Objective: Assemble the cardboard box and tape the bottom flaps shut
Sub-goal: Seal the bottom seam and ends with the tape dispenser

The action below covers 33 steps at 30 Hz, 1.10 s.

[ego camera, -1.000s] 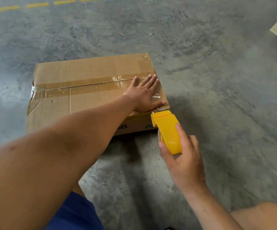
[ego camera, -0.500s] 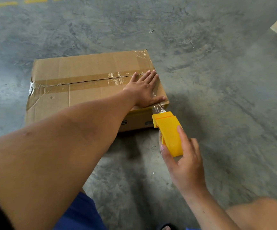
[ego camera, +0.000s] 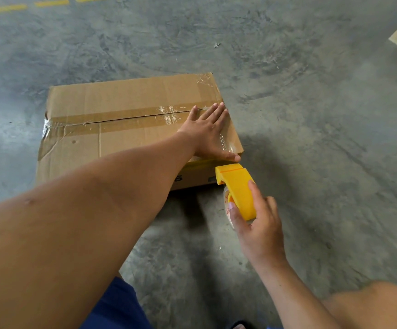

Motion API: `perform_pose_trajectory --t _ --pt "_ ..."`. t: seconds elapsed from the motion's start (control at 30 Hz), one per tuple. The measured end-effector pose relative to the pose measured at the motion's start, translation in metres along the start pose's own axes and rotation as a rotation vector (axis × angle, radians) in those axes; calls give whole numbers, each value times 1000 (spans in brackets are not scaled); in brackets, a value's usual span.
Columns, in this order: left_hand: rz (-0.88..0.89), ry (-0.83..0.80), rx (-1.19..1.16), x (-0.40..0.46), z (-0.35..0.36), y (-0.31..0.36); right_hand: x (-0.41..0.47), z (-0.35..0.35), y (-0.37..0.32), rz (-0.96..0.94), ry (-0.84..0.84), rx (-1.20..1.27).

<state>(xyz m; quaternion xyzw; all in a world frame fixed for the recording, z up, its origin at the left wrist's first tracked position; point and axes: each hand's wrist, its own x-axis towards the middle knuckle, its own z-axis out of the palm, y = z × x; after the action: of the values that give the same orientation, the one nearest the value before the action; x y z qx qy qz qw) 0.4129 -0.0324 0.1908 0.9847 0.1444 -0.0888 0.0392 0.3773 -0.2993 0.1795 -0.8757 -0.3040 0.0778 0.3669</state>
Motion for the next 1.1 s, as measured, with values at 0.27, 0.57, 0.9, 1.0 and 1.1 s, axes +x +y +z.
perform_pose_trajectory --t 0.27,0.57,0.9,1.0,1.1 --pt "-14 -2 5 2 -1 0 20 4 -7 76 -15 37" --pt "-30 -30 14 -1 -6 4 30 -5 -11 97 -42 93" --pt "-12 -47 -1 -1 -1 6 6 11 25 246 -129 23" --pt "-37 -68 -11 -1 -3 11 7 6 22 217 -74 25" --pt "-55 -39 26 -9 9 23 11 0 17 213 -24 32"
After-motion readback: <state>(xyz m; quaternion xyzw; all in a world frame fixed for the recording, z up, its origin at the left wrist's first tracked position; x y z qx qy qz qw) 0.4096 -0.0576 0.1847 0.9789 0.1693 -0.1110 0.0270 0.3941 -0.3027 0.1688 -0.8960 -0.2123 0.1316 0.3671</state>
